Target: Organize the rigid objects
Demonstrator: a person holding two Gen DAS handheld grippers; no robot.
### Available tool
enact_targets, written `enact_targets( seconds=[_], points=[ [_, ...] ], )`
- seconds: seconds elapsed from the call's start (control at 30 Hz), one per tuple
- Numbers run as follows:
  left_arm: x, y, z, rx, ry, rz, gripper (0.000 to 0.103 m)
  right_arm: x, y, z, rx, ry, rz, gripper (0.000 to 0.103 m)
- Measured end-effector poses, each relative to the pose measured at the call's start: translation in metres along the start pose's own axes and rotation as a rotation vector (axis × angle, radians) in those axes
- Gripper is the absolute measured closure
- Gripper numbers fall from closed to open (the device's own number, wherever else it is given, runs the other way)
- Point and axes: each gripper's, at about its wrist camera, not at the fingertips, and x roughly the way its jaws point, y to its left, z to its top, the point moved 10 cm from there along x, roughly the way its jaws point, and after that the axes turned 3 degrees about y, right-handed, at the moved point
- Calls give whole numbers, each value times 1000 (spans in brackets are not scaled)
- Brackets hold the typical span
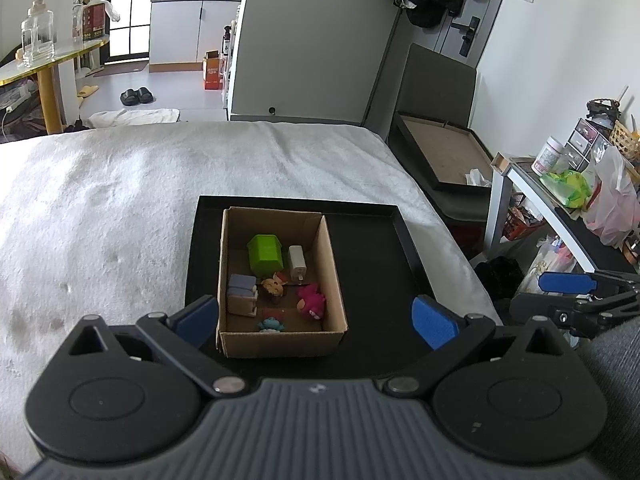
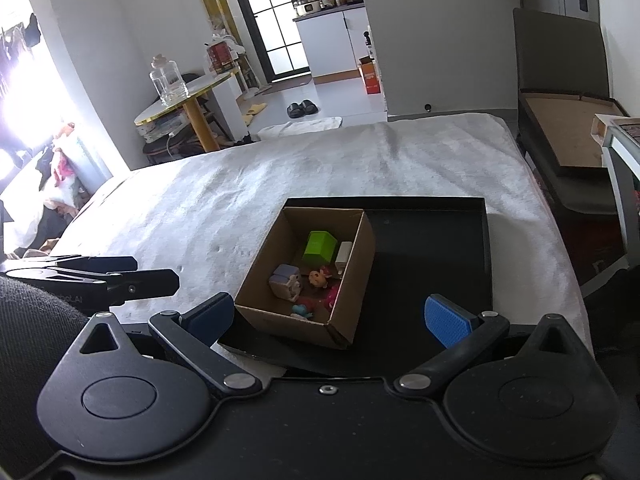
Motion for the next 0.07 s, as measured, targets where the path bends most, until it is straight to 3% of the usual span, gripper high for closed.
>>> enact_targets(
  seconds=[0.07],
  points=[
    [0, -1, 0, 0, 0, -3, 1, -1, -1, 0, -1, 0, -7, 0]
  ],
)
